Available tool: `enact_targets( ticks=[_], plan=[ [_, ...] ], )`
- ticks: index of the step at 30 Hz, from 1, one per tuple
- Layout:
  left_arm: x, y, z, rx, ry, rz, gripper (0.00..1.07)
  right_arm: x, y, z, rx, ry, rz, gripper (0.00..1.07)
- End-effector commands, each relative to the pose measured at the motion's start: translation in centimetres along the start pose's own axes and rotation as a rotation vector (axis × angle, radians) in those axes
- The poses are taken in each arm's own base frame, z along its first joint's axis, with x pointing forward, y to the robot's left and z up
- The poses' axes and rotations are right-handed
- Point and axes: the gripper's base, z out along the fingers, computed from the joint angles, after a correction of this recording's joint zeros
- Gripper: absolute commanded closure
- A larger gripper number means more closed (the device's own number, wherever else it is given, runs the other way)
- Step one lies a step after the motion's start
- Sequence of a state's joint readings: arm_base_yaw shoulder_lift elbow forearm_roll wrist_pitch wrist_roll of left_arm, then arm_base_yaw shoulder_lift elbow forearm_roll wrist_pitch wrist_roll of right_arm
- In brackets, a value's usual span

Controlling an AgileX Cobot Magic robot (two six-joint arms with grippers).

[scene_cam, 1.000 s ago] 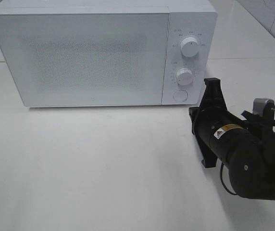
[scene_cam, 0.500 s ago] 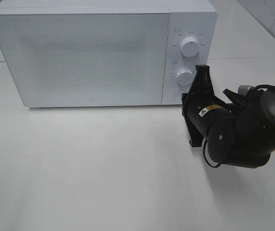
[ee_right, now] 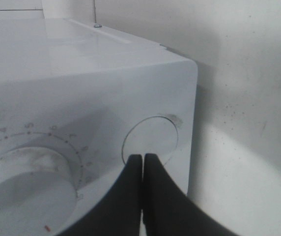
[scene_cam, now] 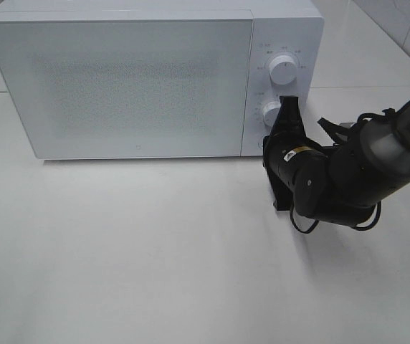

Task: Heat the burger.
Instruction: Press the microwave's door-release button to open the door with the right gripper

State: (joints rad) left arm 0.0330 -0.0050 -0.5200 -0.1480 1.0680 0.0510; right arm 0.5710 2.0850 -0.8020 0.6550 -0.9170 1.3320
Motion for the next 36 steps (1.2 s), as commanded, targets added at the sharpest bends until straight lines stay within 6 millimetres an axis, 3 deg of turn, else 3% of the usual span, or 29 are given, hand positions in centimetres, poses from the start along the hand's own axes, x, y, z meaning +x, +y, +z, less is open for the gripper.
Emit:
enact_targets(
  ticks=[1,13,18,20,25,36],
  plan=[
    [0.2,0.0,-0.1,-0.001,-0.016,-0.002,0.07,0.0,0.3,0.8,-0.01,0.0,-0.015,1.07],
    [0.2,0.0,-0.1,-0.001,-0.016,-0.002,0.07,0.4,1.0,2.8,-0.073,-0.033,-0.011,1.07],
    [0.2,0.0,-0.1,-0.001,-0.016,-0.002,0.07,0.5,3.2,3.3,-0.256,-0.074,-0.022,1.07],
    [0.2,0.0,-0.1,-0.001,-0.016,-0.002,0.07,0.9,4.9,3.5,-0.359,-0.081,-0.025,1.07],
    [0.2,0.0,-0.1,-0.001,-0.016,-0.002,0.07,1.6,6.3,4.1,-0.407,-0.066,-0.016,1.07],
    [0.2,0.0,-0.1,-0.001,-0.016,-0.002,0.07,1.6,5.0,3.9,-0.219,-0.034,-0.043,1.07]
  ],
)
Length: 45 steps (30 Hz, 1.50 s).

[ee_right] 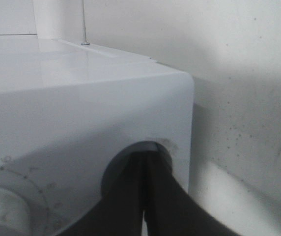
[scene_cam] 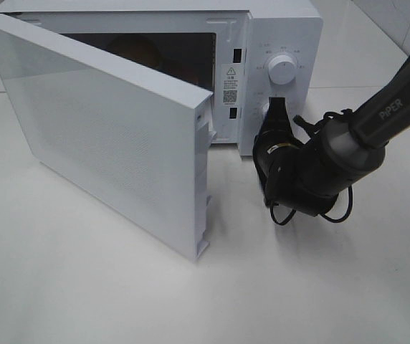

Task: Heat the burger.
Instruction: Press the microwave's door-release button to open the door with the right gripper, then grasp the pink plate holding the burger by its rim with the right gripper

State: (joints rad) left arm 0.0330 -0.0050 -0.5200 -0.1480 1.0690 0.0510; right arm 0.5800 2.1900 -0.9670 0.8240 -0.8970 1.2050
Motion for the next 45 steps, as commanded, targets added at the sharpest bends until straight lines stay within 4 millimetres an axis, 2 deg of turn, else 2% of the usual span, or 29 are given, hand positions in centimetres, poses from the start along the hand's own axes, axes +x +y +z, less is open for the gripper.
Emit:
enact_targets(
  ticks=[1,7,8,11,13,15,21,24,27,28,32,33,34,35,36,38,39,41,42,44,45],
  plan=[
    [0.2,0.0,-0.1,-0.001,-0.017,-0.002,0.07,0.2,4.7,0.2,-0.202,0.05,-0.047,1.07],
    [0.2,0.0,-0.1,-0.001,-0.017,-0.002,0.07,-0.5,3.6,-1.5,-0.115,0.093,-0.089,1.07],
    [0.2,0.0,-0.1,-0.001,-0.017,-0.002,0.07,-0.7,3.1,-2.2,-0.077,0.13,-0.114,1.07],
    [0.2,0.0,-0.1,-0.001,-0.017,-0.002,0.07,-0.8,3.0,-2.6,-0.066,0.139,-0.115,1.07],
    [0.2,0.0,-0.1,-0.001,-0.017,-0.002,0.07,-1.6,1.6,-4.1,0.021,0.163,-0.141,1.07],
    [0.2,0.0,-0.1,-0.001,-0.017,-0.002,0.07,-2.0,1.1,-4.8,0.068,0.176,-0.151,1.07],
    [0.2,0.0,-0.1,-0.001,-0.017,-0.002,0.07,-2.6,0.7,-6.6,0.131,0.225,-0.215,1.07],
    [0.2,0.0,-0.1,-0.001,-0.017,-0.002,0.07,-2.9,1.0,-7.7,0.153,0.253,-0.305,1.07],
    [0.2,0.0,-0.1,-0.001,-0.017,-0.002,0.07,-2.8,1.8,-8.8,0.17,0.309,-0.432,1.07],
    [0.2,0.0,-0.1,-0.001,-0.017,-0.002,0.07,-3.2,2.4,-9.3,0.18,0.343,-0.526,1.07],
    [0.2,0.0,-0.1,-0.001,-0.017,-0.002,0.07,-3.9,3.3,-9.9,0.195,0.398,-0.657,1.07],
    [0.2,0.0,-0.1,-0.001,-0.017,-0.002,0.07,-4.2,3.8,-10.3,0.21,0.446,-0.765,1.07],
    [0.2,0.0,-0.1,-0.001,-0.017,-0.002,0.07,-4.2,3.8,-10.3,0.21,0.446,-0.765,1.07],
    [0.2,0.0,-0.1,-0.001,-0.017,-0.002,0.07,-4.5,4.4,-10.6,0.233,0.499,-0.889,1.07],
    [0.2,0.0,-0.1,-0.001,-0.017,-0.002,0.07,-4.5,4.4,-10.6,0.233,0.499,-0.889,1.07],
    [0.2,0.0,-0.1,-0.001,-0.017,-0.002,0.07,-4.6,5.3,-11.0,0.283,0.592,-1.074,1.07],
    [0.2,0.0,-0.1,-0.001,-0.017,-0.002,0.07,-4.6,5.3,-11.0,0.283,0.592,-1.074,1.07],
    [0.2,0.0,-0.1,-0.001,-0.017,-0.002,0.07,-4.7,6.2,-11.2,0.347,0.704,-1.249,1.07],
    [0.2,0.0,-0.1,-0.001,-0.017,-0.002,0.07,-4.7,6.2,-11.2,0.347,0.704,-1.249,1.07],
    [0.2,0.0,-0.1,-0.001,-0.017,-0.002,0.07,-4.3,7.4,-11.6,0.352,0.835,-1.442,1.07],
    [0.2,0.0,-0.1,-0.001,-0.017,-0.002,0.07,-4.3,7.4,-11.6,0.352,0.835,-1.442,1.07]
  ],
)
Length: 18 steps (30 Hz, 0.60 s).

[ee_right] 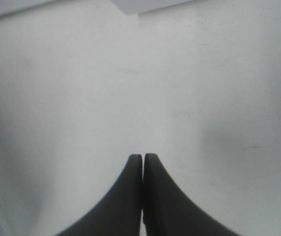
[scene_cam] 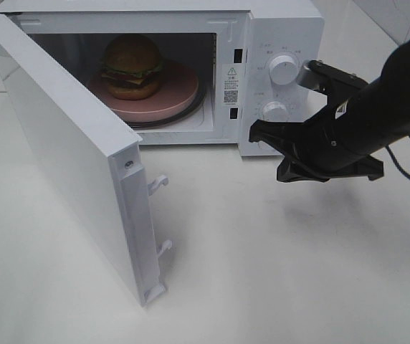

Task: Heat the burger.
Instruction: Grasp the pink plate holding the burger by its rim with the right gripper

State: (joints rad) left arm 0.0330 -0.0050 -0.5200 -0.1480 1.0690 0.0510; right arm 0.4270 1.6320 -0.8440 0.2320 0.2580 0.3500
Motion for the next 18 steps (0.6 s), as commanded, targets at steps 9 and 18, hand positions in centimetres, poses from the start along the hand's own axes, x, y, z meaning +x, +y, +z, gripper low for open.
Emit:
enact_targets(
  ticks=[9,18],
  plan=[
    [0.2,0.0,-0.1,-0.001,-0.017,-0.002,0.07,-1.3,2.0,-4.1,-0.088,0.362,-1.015,1.07],
    [0.2,0.0,-0.1,-0.001,-0.017,-0.002,0.07,-1.8,2.0,-4.5,-0.244,0.334,-1.963,1.04]
  ],
)
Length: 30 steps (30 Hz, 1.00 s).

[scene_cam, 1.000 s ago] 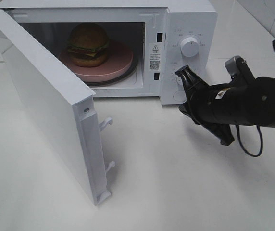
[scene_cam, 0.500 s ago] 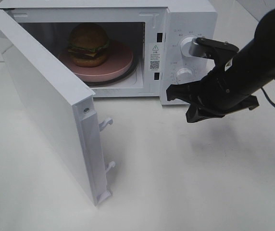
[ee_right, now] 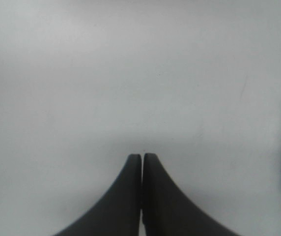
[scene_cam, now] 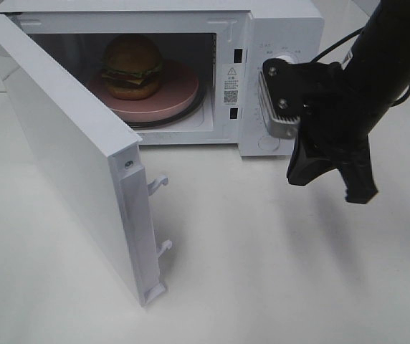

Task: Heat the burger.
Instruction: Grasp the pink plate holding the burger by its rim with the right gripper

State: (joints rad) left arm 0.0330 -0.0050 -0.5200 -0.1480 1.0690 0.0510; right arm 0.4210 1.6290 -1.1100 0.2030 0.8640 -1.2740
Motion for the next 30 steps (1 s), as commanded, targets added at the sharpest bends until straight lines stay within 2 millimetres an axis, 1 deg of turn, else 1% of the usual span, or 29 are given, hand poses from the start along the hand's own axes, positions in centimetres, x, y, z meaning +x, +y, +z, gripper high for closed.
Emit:
enact_targets(
  ticks=[1,2,6,8,10,11,12,13,14,15,16,17,19,20,21,22,23,24,25,26,27,29,30],
  plan=[
    [0.2,0.0,-0.1,-0.001,-0.017,-0.002,0.07,0.2,0.1,-0.3,-0.005,0.022,-0.305,1.04],
    [0.2,0.0,-0.1,-0.001,-0.017,-0.002,0.07,0.2,0.0,-0.3,0.004,0.031,-0.415,1.04],
    [0.2,0.0,-0.1,-0.001,-0.017,-0.002,0.07,0.1,-0.5,-0.3,0.058,0.028,-0.433,1.03],
    [0.2,0.0,-0.1,-0.001,-0.017,-0.002,0.07,-0.6,-0.5,-0.2,0.092,0.039,-0.466,0.99],
    [0.2,0.0,-0.1,-0.001,-0.017,-0.002,0.07,-0.7,-0.5,-0.2,0.098,0.043,-0.476,0.97],
    [0.2,0.0,-0.1,-0.001,-0.017,-0.002,0.07,-1.2,-0.4,-0.1,0.113,0.047,-0.497,0.91],
    [0.2,0.0,-0.1,-0.001,-0.017,-0.002,0.07,-1.2,-0.4,-0.1,0.113,0.047,-0.497,0.91],
    [0.2,0.0,-0.1,-0.001,-0.017,-0.002,0.07,-1.4,-0.4,-0.1,0.126,0.043,-0.497,0.88],
    [0.2,0.0,-0.1,-0.001,-0.017,-0.002,0.07,-1.9,-0.5,-0.1,0.158,0.031,-0.483,0.77],
    [0.2,0.0,-0.1,-0.001,-0.017,-0.002,0.07,-1.9,-0.5,-0.1,0.158,0.031,-0.483,0.77],
    [0.2,0.0,-0.1,-0.001,-0.017,-0.002,0.07,-2.0,-0.6,-0.1,0.175,0.025,-0.467,0.71],
    [0.2,0.0,-0.1,-0.001,-0.017,-0.002,0.07,-2.0,-0.6,-0.1,0.175,0.025,-0.467,0.71],
    [0.2,0.0,-0.1,-0.001,-0.017,-0.002,0.07,-2.7,-1.3,-0.2,0.272,-0.01,-0.371,0.4],
    [0.2,0.0,-0.1,-0.001,-0.017,-0.002,0.07,-2.7,-1.3,-0.2,0.272,-0.01,-0.371,0.4],
    [0.2,0.0,-0.1,-0.001,-0.017,-0.002,0.07,-2.8,-1.5,-0.3,0.296,-0.021,-0.342,0.32],
    [0.2,0.0,-0.1,-0.001,-0.017,-0.002,0.07,-2.8,-1.5,-0.3,0.296,-0.021,-0.342,0.32],
    [0.2,0.0,-0.1,-0.001,-0.017,-0.002,0.07,-3.1,-1.7,-0.4,0.329,-0.042,-0.294,0.19],
    [0.2,0.0,-0.1,-0.001,-0.017,-0.002,0.07,-3.3,-1.7,-0.3,0.339,-0.046,-0.284,0.15],
    [0.2,0.0,-0.1,-0.001,-0.017,-0.002,0.07,-3.3,-1.7,-0.3,0.339,-0.046,-0.284,0.15],
    [0.2,0.0,-0.1,-0.001,-0.017,-0.002,0.07,-3.4,-1.8,-0.4,0.35,-0.047,-0.278,0.11],
    [0.2,0.0,-0.1,-0.001,-0.017,-0.002,0.07,-3.7,-1.7,-0.3,0.363,-0.05,-0.298,0.11],
    [0.2,0.0,-0.1,-0.001,-0.017,-0.002,0.07,-3.8,-1.7,-0.4,0.372,-0.05,-0.301,0.12],
    [0.2,0.0,-0.1,-0.001,-0.017,-0.002,0.07,-4.2,-1.8,-0.4,0.383,-0.058,-0.309,0.13]
  ],
)
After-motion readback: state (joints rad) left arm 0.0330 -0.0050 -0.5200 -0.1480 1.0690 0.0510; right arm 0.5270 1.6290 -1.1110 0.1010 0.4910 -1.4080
